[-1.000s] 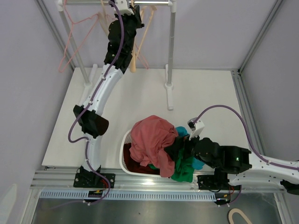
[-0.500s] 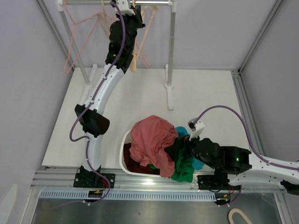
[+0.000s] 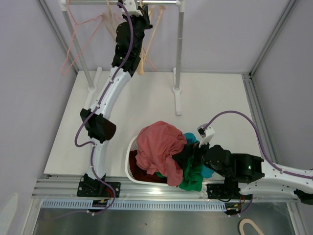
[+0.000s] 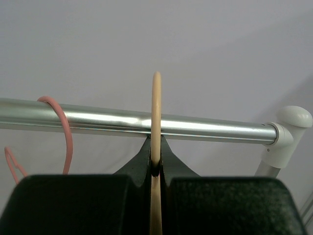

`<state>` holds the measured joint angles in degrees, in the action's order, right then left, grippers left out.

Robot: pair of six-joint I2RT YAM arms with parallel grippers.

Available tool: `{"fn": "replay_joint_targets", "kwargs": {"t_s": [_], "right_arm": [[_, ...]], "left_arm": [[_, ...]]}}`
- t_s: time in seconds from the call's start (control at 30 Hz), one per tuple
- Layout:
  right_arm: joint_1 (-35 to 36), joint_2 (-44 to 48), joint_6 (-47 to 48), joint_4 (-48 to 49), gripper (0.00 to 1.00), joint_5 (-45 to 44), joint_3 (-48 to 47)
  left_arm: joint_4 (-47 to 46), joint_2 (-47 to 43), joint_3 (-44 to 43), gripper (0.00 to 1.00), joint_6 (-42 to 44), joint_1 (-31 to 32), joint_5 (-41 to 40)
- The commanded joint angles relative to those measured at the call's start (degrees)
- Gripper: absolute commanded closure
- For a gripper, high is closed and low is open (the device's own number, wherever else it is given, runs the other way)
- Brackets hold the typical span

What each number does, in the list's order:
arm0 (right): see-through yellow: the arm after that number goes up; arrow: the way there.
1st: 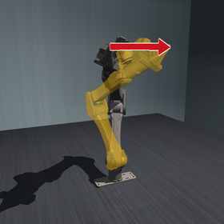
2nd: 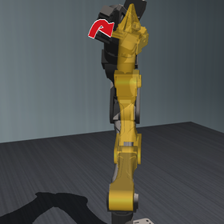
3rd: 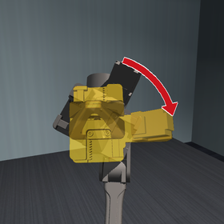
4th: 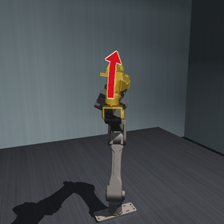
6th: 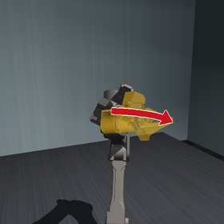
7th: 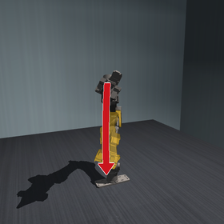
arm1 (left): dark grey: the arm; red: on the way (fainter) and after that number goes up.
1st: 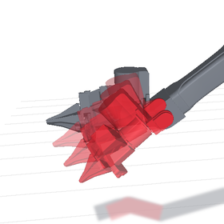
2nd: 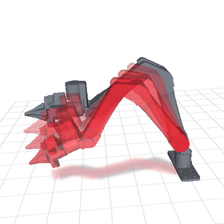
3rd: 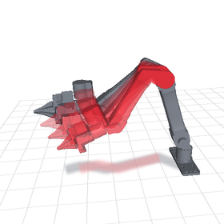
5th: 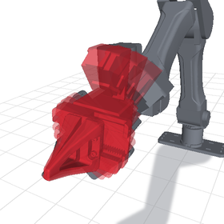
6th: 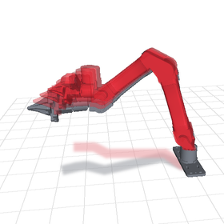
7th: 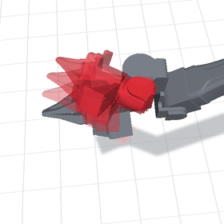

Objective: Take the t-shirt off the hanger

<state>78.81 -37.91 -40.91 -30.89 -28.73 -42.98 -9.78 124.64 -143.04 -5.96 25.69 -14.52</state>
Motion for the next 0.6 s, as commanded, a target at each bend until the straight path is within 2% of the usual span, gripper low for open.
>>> {"fn": "replay_joint_targets", "kwargs": {"t_s": [0.0, 0.17, 0.23, 0.57], "right_arm": [[0.47, 0.56, -0.84, 2.94, 0.00, -0.80, 0.27], [0.47, 0.64, -0.93, 3.30, 0.01, -0.71, 0.53], [0.47, 0.73, -0.93, 3.38, 0.01, -0.62, 0.71], [0.47, 0.56, -0.75, 4.00, 0.00, -0.45, 0.88]], "left_arm": [[0.11, 1.13, -1.36, 0.96, 1.12, -0.29, 1.25], [0.64, 1.40, -0.92, 0.97, 1.03, -0.29, 1.87], [0.82, 1.40, -0.75, 0.92, 1.03, -0.29, 1.87], [0.73, 0.69, -0.40, 0.87, 1.38, -0.29, 2.13]]}}
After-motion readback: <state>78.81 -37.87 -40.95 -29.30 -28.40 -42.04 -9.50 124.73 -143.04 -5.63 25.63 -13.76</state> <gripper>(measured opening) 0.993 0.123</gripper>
